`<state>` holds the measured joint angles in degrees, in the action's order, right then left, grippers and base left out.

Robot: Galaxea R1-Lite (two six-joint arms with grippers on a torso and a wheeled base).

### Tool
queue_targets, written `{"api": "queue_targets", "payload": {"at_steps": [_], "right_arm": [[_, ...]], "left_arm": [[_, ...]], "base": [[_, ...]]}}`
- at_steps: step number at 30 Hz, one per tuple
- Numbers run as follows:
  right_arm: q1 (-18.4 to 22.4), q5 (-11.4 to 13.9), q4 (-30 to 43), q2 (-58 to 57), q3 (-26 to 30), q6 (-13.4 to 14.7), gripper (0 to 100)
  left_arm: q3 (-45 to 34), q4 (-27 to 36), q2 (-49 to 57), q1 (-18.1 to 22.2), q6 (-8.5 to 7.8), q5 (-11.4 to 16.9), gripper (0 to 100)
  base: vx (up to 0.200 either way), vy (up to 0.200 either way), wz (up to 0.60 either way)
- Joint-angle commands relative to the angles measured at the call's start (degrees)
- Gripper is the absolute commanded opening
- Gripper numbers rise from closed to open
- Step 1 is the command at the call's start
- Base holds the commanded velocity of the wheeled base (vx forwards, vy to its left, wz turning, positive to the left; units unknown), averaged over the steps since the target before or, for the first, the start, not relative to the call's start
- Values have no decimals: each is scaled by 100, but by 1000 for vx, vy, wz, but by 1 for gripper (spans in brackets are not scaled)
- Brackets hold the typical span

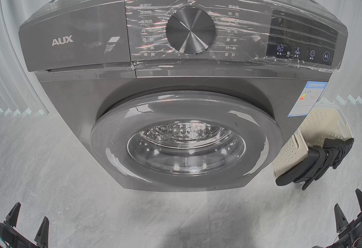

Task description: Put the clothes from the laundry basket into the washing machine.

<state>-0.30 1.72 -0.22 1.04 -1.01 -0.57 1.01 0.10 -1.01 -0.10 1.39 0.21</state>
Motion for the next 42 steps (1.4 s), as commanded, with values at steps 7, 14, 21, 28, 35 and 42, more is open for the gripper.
{"api": "queue_targets", "payload": {"at_steps": [7, 14, 21, 28, 35, 42], "right_arm": [[-172, 1322, -189, 1224, -1771, 101, 100], [-383, 2658, -382, 2955, -1542, -303, 100], [-1015, 2711, -1824, 5302, -1595, -505, 100], [-1516, 2104, -3283, 6805, -1621, -127, 100], [-2510, 769, -3784, 7490, -2061, 875, 100], [-2483, 479, -3828, 7974, -2316, 989, 100]], "left_arm": [[-84, -1, 101, 1, -7, 6, 100], [-84, -1, 101, 1, -16, 6, 100], [-84, 8, 101, -8, -25, 6, 100], [-84, -1, 101, -8, -7, 14, 100], [-84, 8, 101, -8, 2, 23, 100], [-84, 8, 101, -8, -7, 23, 100]], "base": [[0, 0, 0], [0, 0, 0], [0, 0, 0], [0, 0, 0], [0, 0, 0], [0, 0, 0]]}}
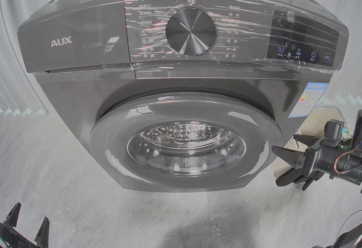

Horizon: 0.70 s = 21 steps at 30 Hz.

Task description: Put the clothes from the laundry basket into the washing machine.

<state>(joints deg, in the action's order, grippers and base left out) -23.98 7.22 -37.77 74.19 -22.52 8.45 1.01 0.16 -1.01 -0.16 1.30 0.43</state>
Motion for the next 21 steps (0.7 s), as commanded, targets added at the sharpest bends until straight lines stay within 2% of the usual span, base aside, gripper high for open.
{"api": "queue_targets", "payload": {"at_steps": [1, 9, 14, 21], "right_arm": [[-116, -63, -82, 763, -174, 122, 100], [-169, -36, -266, 1036, -288, 175, 100], [-177, -10, -460, 1062, -139, 175, 100], [-177, 386, -398, 429, 538, 104, 100]], "left_arm": [[-84, -7, 101, -2, 1, 1, 100], [-84, -7, 101, -2, 10, 1, 100], [-84, -7, 101, -2, 10, 1, 100], [-84, -7, 101, -2, 1, -8, 100]], "base": [[0, 0, 0], [0, 0, 0], [0, 0, 0], [0, 0, 0]]}}
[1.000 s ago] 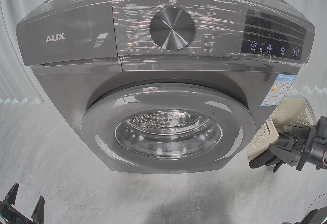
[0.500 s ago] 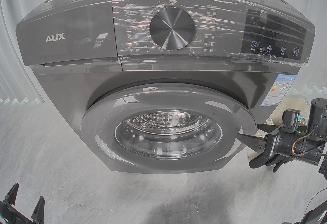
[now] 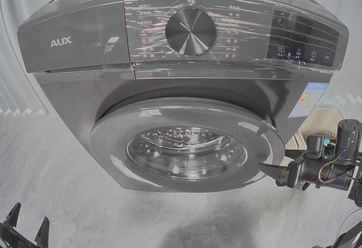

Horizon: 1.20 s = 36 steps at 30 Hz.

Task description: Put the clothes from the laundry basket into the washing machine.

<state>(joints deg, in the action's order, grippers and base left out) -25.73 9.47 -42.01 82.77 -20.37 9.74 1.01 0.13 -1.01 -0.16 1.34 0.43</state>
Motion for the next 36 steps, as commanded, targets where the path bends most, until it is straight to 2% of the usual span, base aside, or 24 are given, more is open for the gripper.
{"api": "queue_targets", "payload": {"at_steps": [1, 5, 10, 32, 36], "right_arm": [[25, 160, 17, -473, 332, -25, 100], [77, 151, -71, -402, 200, -69, 100], [16, 151, 0, -200, -90, -121, 100], [-151, 195, -62, -7, 7, -104, 100], [-283, 195, -62, 2, 60, -95, 100]], "left_arm": [[-84, -5, 101, -2, -11, -8, 100], [-84, -5, 101, -2, -11, 1, 100], [-84, -5, 101, -2, -2, 10, 100], [-84, -5, 101, -2, 7, 10, 100], [-84, -5, 101, -2, -2, 10, 100]], "base": [[0, 0, 0], [0, 0, 0], [-200, 0, 0], [-9, 0, 0], [-150, 0, 0]]}}
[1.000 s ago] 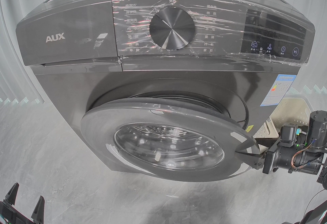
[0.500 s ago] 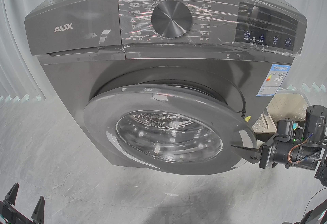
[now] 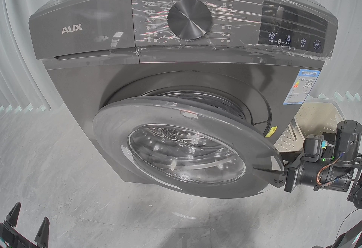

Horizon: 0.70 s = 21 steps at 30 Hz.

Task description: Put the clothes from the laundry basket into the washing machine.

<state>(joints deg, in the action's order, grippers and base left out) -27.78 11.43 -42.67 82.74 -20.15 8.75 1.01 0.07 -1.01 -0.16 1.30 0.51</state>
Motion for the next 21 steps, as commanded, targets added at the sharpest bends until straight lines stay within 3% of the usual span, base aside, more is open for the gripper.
{"api": "queue_targets", "payload": {"at_steps": [1, 9, 14, 21], "right_arm": [[-96, -1, 13, 6, 46, 4, 100], [-140, -1, 13, -56, 275, -5, 100], [-78, -10, -14, -12, 125, 4, 100], [-105, -27, -14, 190, 46, 4, 100]], "left_arm": [[-84, 1, 101, -2, 1, 2, 100], [-84, 1, 101, -2, -7, -7, 100], [-84, 10, 101, -2, -7, 2, 100], [-84, 1, 101, -2, 1, -7, 100]], "base": [[0, 0, 0], [0, 0, 0], [0, 0, 0], [-171, 0, 0]]}}
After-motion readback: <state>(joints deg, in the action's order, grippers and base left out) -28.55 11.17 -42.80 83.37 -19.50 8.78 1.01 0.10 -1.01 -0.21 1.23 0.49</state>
